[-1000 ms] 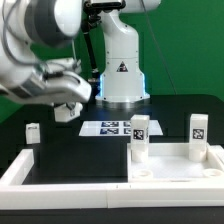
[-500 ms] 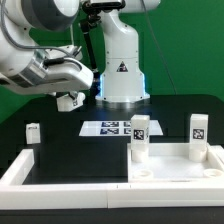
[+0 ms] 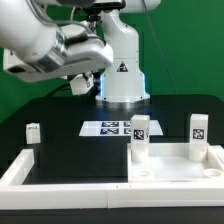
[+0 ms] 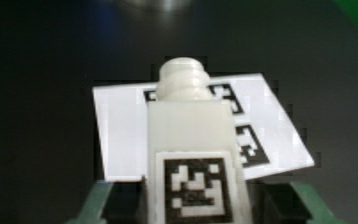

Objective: Assemble square table

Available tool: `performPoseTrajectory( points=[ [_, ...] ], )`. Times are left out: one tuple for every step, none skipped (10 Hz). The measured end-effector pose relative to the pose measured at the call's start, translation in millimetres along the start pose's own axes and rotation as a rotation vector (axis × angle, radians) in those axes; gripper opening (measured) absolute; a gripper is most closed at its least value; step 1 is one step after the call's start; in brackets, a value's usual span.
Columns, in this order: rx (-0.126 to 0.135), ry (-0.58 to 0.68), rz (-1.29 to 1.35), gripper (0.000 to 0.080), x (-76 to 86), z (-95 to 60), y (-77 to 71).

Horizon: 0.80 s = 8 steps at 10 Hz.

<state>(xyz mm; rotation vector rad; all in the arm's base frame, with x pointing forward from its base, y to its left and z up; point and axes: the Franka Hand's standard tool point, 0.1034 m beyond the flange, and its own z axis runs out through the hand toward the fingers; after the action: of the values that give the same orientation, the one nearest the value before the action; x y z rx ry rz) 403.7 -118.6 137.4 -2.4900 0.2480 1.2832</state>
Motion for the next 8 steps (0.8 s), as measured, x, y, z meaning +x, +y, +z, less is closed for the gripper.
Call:
performPoseTrajectory(
  points=[
    [-0.004, 0.024, -0.004, 0.0285, -0.1, -2.5, -0.7],
    [-0.009, 0.025, -0.009, 0.0285, -0.8, -4.1, -2.6],
    [-0.058, 0.051, -0.045, 0.0285, 2.4, -15.2, -14.3],
    [-0.108, 0.188, -0.094, 0.0285, 8.9, -38.8, -36.7],
    [-0.123, 0.300, -0.132, 0.0285, 4.1, -56.9, -57.1],
    [-0.106, 0.373, -0.134, 0.0285, -5.3, -73.3, -74.2],
    [-0.039, 0.440, -0.045, 0.0285, -14.4, -72.5, -75.8],
    [-0.039, 0.491, -0.058, 0.0285, -13.8, -70.0, -71.4]
  ],
)
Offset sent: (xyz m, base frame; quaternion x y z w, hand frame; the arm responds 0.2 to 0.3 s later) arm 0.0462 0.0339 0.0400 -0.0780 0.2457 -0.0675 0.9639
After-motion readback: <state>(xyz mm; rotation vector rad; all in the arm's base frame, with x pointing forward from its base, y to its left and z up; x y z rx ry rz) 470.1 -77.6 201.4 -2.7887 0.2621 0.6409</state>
